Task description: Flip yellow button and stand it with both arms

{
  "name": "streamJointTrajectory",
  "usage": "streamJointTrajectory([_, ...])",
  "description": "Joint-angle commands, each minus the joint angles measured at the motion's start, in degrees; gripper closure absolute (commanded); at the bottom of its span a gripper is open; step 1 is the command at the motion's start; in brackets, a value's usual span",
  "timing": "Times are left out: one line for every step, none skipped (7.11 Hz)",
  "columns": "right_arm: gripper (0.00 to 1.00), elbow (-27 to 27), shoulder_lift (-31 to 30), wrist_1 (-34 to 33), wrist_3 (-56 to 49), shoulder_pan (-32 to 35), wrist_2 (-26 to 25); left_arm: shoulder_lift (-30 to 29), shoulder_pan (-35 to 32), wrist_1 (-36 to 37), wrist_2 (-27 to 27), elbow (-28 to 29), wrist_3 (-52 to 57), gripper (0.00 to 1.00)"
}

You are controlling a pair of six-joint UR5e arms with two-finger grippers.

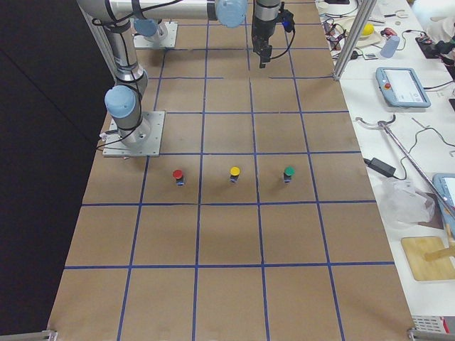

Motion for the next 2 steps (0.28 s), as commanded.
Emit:
streamJointTrajectory([0.0, 0.42, 0.28, -1.45, 3.18, 1.53, 0.21, -0.06, 0.0, 0.07, 0.0, 0.09, -0.06, 0.0])
streamJointTrajectory([0.0, 0.42, 0.36, -1.45, 3.09, 1.44, 0.12, -0.07, 0.0, 0.07, 0.0, 0.09, -0.06, 0.0])
